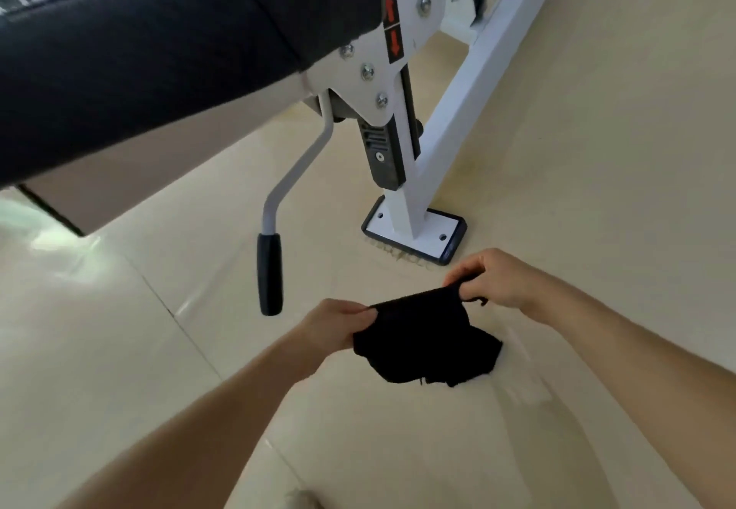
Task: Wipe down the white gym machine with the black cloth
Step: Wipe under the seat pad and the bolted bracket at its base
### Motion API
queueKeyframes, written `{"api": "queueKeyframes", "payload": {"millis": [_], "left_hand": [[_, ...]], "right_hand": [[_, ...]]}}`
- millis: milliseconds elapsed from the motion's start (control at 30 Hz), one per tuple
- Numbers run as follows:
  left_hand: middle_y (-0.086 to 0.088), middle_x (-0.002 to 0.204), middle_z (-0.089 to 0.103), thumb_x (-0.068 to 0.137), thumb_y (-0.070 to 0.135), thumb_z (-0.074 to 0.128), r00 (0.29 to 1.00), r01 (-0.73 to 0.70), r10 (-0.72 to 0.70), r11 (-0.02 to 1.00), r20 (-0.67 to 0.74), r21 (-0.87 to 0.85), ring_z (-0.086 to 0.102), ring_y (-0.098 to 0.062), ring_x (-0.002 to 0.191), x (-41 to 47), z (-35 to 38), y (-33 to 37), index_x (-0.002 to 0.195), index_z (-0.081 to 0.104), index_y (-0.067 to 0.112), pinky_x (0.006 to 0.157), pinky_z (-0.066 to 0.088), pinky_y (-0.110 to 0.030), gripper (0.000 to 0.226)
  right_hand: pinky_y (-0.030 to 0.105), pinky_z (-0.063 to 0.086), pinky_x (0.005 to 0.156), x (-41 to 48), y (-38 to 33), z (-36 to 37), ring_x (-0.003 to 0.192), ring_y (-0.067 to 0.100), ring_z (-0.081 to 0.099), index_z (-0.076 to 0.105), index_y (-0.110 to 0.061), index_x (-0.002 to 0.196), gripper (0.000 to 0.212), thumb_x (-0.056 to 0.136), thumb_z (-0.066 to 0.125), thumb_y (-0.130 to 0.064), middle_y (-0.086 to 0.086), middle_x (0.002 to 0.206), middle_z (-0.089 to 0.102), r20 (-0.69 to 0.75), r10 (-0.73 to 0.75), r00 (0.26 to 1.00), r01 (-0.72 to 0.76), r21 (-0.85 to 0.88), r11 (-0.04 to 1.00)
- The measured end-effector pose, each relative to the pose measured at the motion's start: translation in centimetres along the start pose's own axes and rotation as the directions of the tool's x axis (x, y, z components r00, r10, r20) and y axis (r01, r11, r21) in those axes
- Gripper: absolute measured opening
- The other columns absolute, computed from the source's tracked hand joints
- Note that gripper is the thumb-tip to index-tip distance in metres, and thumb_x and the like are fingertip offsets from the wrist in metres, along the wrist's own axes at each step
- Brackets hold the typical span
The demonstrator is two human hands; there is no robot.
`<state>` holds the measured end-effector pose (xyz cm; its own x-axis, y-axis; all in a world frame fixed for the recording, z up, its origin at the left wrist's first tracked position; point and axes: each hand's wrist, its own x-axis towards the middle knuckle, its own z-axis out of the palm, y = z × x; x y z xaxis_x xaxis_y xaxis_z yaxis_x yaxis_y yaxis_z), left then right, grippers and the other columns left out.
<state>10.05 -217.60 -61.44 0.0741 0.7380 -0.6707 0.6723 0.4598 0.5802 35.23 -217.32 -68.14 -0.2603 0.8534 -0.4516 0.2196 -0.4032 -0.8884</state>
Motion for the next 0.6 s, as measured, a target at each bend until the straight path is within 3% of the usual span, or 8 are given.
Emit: {"api": "queueKeyframes", "payload": {"millis": [100, 200, 267, 333, 433, 533, 600], "left_hand": [[-0.009, 0.085, 0.072, 0.102, 0.023, 0.050, 0.996, 0.090, -0.088, 0.964, 0.016, -0.251, 0.068, -0.019, 0.071, -2.2, -0.3, 0.1, 0.107, 0.068, -0.002, 0.062, 0.054, -0.029, 0.030], [-0.017, 0.098, 0.071, 0.097, 0.037, 0.059, 0.982, 0.178, -0.149, 0.931, 0.114, -0.318, 0.067, -0.026, 0.079, -2.8, -0.3, 0.0, 0.116, 0.066, 0.002, 0.063, 0.053, -0.031, 0.040], [-0.013, 0.100, 0.070, 0.090, 0.039, 0.068, 0.959, 0.195, -0.142, 0.958, 0.244, -0.210, 0.068, -0.026, 0.082, -2.7, -0.9, 0.1, 0.121, 0.061, 0.009, 0.064, 0.055, -0.032, 0.044], [-0.011, 0.100, 0.070, 0.085, 0.027, 0.075, 0.922, 0.215, -0.167, 0.972, 0.350, -0.100, 0.069, -0.024, 0.081, -2.3, -2.1, 0.1, 0.119, 0.056, 0.020, 0.060, 0.055, -0.030, 0.040], [-0.009, 0.094, 0.064, 0.083, 0.013, 0.076, 0.861, 0.163, -0.136, 0.986, 0.490, -0.013, 0.063, -0.021, 0.078, -0.9, -3.7, -0.7, 0.093, 0.059, 0.020, 0.059, 0.052, -0.028, 0.021], [-0.006, 0.090, 0.068, 0.089, 0.019, 0.070, 0.898, 0.111, -0.078, 0.993, 0.433, -0.051, 0.065, -0.017, 0.080, 0.1, -3.9, -1.4, 0.088, 0.069, 0.017, 0.070, 0.054, -0.028, 0.003], [-0.009, 0.096, 0.073, 0.092, 0.025, 0.067, 0.916, 0.084, -0.062, 0.996, 0.397, -0.037, 0.069, -0.020, 0.084, 0.7, -3.8, -2.0, 0.101, 0.072, 0.008, 0.079, 0.057, -0.032, 0.020]], "right_hand": [[0.023, 0.042, 0.059, -1.2, -0.2, 0.9, 0.066, 0.013, 0.054, 0.068, -0.010, 0.093, 0.029, 0.086, 0.049, 0.011, 0.005, 0.082, 0.063, -0.019, 0.057, 0.998, -0.045, 0.405, 0.913], [0.029, 0.041, 0.059, -2.2, -0.1, 1.9, 0.065, 0.018, 0.052, 0.064, -0.008, 0.096, 0.027, 0.090, 0.045, 0.010, 0.009, 0.079, 0.056, -0.044, 0.171, 0.984, -0.099, 0.665, 0.741], [0.029, 0.041, 0.059, -3.0, 0.0, 2.4, 0.066, 0.020, 0.051, 0.061, -0.007, 0.087, 0.021, 0.092, 0.044, 0.005, 0.010, 0.078, 0.055, -0.048, 0.256, 0.966, -0.158, 0.672, 0.723], [0.025, 0.042, 0.052, -4.0, -0.4, 3.0, 0.059, 0.018, 0.053, 0.057, -0.007, 0.083, 0.017, 0.095, 0.046, -0.003, 0.009, 0.071, 0.055, -0.067, 0.352, 0.933, -0.233, 0.634, 0.737], [0.019, 0.038, 0.047, -5.2, -0.8, 4.5, 0.049, 0.015, 0.048, 0.054, -0.008, 0.082, 0.014, 0.094, 0.046, -0.010, 0.005, 0.064, 0.050, -0.092, 0.426, 0.900, -0.315, 0.539, 0.781], [0.023, 0.031, 0.050, -6.4, -1.4, 5.8, 0.051, 0.014, 0.041, 0.053, -0.012, 0.082, 0.012, 0.091, 0.046, -0.014, 0.002, 0.061, 0.045, -0.111, 0.462, 0.880, -0.357, 0.486, 0.797], [0.026, 0.031, 0.057, -7.3, -1.6, 6.3, 0.057, 0.015, 0.040, 0.054, -0.013, 0.090, 0.009, 0.089, 0.047, -0.018, 0.001, 0.064, 0.044, -0.139, 0.458, 0.878, -0.348, 0.471, 0.811]]}}
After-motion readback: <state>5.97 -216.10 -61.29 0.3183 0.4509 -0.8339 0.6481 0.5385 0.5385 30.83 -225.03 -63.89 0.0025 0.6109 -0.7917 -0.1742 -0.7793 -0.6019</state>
